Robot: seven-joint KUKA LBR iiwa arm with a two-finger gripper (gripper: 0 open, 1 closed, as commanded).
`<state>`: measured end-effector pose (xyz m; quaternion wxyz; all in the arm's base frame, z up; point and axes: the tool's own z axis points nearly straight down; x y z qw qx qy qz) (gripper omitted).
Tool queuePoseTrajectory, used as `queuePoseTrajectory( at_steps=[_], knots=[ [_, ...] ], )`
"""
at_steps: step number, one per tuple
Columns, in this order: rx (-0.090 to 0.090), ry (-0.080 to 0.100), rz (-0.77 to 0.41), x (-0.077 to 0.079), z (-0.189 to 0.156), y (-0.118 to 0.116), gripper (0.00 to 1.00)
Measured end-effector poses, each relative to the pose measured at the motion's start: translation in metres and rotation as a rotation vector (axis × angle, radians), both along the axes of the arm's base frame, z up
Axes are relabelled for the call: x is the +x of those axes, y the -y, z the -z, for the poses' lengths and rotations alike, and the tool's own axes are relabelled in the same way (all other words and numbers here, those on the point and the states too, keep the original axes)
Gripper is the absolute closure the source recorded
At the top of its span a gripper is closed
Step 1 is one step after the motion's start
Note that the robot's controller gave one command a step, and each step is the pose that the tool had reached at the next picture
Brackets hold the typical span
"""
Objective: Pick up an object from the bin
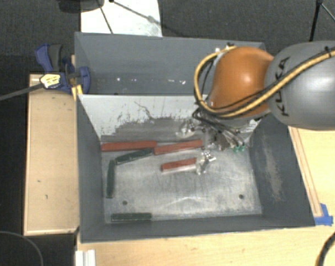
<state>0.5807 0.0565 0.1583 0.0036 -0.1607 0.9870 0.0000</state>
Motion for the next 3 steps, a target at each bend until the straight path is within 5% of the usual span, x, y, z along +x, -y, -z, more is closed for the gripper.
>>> queuePoseTrajectory(
  at_steps=[1, 2, 3],
  knots=[
    [0.000, -0.007, 0.046, 0.003, 0.039, 0.005, 0.00],
    [0.003, -0.001, -0.092, 0.000, 0.083, 0.039, 1.00],
    [0.003, -0.002, -0.091, 0.000, 0.083, 0.039, 1.00]
  ],
)
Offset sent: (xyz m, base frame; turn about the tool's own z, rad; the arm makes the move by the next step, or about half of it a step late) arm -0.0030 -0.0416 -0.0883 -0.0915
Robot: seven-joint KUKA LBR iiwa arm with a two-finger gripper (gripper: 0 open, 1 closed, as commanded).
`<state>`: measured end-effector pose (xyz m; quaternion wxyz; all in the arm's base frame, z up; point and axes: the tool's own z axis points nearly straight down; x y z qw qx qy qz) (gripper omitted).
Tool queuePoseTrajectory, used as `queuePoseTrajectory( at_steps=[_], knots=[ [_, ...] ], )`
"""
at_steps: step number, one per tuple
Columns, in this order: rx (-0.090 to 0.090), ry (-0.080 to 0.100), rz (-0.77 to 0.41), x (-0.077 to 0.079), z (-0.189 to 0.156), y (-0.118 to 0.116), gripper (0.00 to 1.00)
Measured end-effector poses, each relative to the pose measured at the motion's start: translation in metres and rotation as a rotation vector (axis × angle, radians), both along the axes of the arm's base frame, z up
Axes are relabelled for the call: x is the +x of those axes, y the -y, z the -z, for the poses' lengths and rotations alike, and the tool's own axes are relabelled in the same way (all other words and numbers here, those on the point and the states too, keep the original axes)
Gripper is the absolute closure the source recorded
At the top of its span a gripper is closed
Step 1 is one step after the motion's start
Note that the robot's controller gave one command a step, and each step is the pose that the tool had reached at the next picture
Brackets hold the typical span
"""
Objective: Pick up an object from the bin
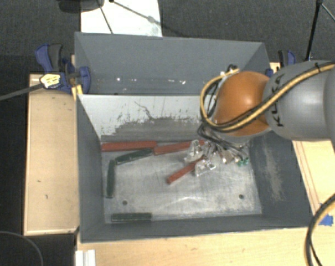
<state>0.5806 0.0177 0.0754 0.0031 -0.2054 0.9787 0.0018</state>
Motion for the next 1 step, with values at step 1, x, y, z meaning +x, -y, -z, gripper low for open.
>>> queuePoseTrajectory(
  at_steps=[1],
  knots=[
    [-0.004, 0.007, 0.007, -0.0039, -0.1890, -0.0059, 1.00]
  ],
)
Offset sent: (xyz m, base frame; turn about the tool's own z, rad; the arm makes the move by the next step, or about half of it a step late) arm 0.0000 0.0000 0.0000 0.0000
